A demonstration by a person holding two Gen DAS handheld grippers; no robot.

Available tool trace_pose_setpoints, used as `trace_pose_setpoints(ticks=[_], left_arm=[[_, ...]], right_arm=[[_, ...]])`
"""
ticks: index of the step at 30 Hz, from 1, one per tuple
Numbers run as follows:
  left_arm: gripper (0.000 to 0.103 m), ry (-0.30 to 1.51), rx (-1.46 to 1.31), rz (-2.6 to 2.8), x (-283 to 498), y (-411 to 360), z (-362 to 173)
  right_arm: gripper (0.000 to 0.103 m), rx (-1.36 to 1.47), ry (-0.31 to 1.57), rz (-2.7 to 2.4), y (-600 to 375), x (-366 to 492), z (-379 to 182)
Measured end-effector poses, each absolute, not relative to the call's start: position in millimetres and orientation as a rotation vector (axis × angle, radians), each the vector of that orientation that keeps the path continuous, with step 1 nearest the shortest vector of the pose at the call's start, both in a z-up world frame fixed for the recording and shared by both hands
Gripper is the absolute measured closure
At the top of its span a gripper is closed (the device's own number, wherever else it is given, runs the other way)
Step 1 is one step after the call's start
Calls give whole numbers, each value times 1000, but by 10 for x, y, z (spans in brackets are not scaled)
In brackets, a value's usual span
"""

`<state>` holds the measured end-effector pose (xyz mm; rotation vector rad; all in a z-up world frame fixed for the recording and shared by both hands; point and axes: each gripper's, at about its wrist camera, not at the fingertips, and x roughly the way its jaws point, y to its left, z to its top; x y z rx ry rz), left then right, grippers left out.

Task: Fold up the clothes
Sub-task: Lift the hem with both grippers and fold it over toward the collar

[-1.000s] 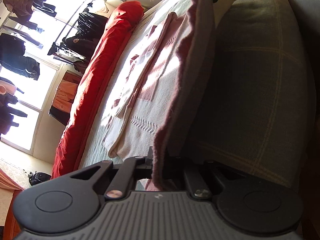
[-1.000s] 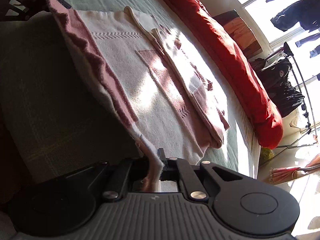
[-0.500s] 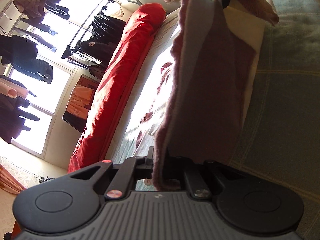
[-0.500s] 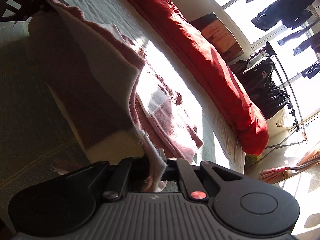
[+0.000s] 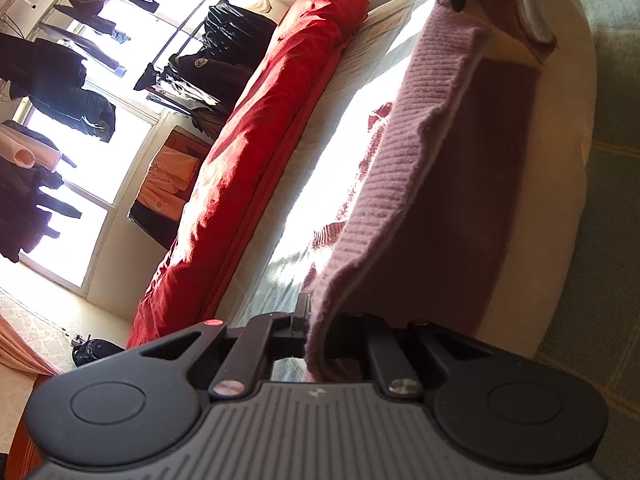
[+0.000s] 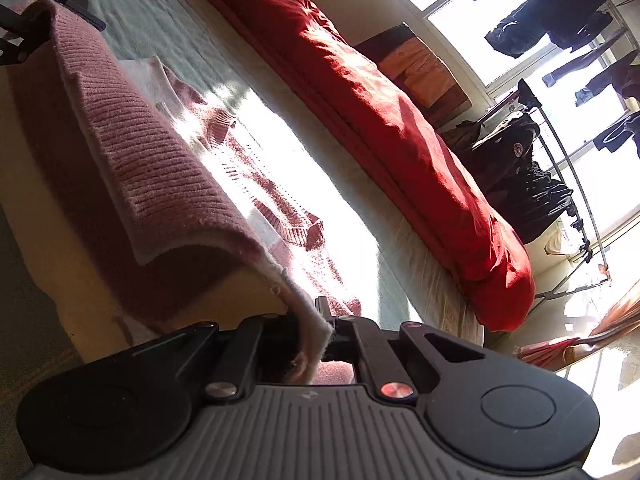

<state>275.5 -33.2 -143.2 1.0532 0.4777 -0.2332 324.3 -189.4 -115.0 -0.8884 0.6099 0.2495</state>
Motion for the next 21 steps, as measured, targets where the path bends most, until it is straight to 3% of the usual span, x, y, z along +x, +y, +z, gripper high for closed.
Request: trace_pose_setpoints(ticks=[21], left_arm=[[95,556,1064,-249,3553,-247,-1815]], right_arm=[[96,-863,698,277,-1918,4208,-1580]])
